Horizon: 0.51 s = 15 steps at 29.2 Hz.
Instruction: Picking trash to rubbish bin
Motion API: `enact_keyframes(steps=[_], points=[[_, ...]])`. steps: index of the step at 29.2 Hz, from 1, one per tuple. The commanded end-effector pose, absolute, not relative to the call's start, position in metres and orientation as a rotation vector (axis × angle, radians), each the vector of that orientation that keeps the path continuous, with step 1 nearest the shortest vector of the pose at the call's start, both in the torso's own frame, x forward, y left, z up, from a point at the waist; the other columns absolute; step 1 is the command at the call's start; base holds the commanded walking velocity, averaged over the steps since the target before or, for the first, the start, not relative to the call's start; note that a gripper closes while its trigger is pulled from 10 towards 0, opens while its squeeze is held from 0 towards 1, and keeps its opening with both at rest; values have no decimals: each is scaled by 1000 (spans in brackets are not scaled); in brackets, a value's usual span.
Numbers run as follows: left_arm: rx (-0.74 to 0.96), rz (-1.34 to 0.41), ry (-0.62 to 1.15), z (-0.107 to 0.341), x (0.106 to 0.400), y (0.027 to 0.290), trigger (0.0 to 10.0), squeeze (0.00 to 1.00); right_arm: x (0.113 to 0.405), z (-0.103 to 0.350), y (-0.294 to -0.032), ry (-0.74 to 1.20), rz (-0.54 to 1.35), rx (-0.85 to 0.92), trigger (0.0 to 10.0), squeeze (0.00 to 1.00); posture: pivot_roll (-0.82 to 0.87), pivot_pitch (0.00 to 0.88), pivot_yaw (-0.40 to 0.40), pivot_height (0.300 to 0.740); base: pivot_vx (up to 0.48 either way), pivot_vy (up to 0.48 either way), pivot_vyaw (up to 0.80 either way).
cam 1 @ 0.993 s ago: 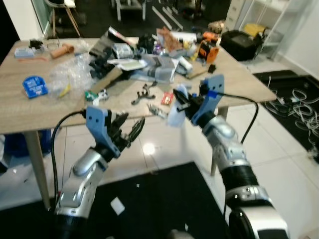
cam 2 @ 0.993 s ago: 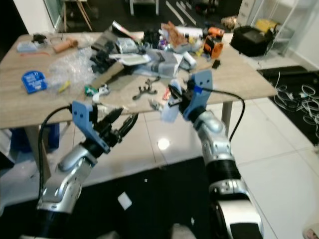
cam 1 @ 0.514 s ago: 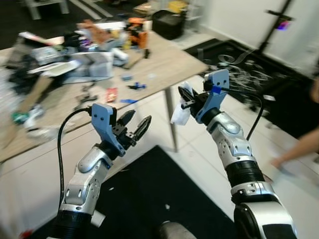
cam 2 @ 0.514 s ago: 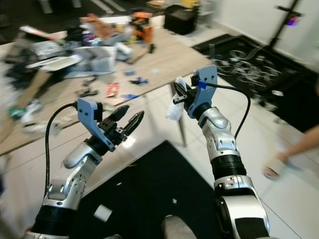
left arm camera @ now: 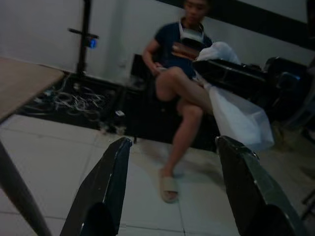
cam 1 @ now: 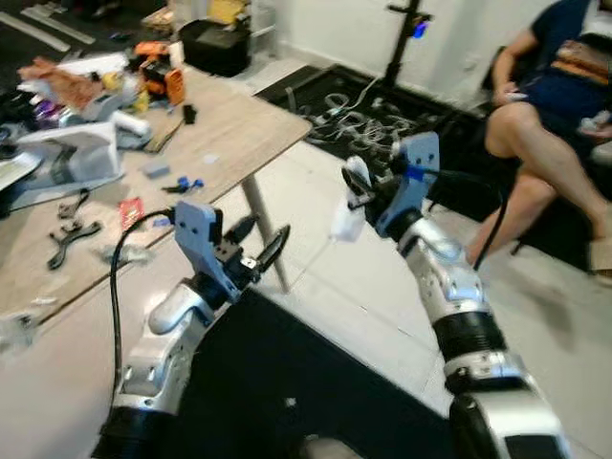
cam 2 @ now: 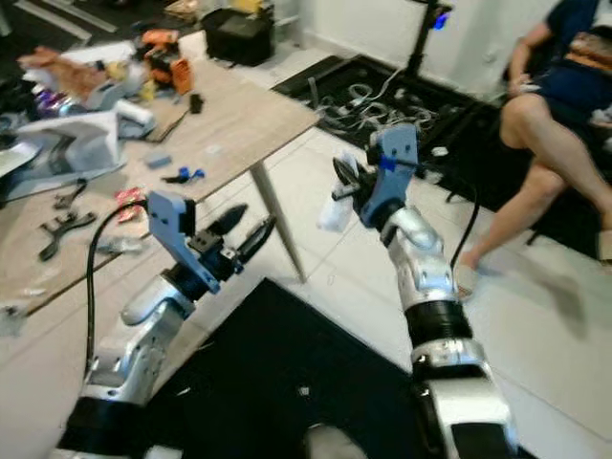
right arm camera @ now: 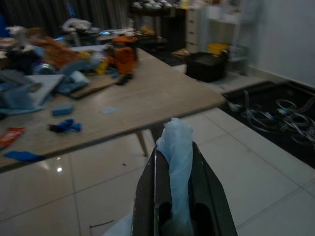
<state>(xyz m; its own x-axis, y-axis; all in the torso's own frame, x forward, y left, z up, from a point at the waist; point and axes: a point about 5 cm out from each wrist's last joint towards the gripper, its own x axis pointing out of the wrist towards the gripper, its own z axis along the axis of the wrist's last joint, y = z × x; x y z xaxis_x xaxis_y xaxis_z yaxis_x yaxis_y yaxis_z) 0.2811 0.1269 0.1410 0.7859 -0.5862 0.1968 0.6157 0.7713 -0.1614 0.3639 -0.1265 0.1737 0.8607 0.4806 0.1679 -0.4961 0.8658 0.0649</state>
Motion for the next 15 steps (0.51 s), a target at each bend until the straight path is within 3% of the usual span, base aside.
enact_keyframes(steps=[1, 15], points=[[-224, -661, -127, 138, 281, 125, 10000, 0, 364, 170, -128, -132, 512, 109, 10000, 0, -63, 0, -43, 740, 0, 0, -800], [-229, -659, -133, 139, 279, 127, 10000, 0, 362, 170, -126, -140, 511, 103, 10000, 0, -68, 0, -30, 740, 0, 0, -800]])
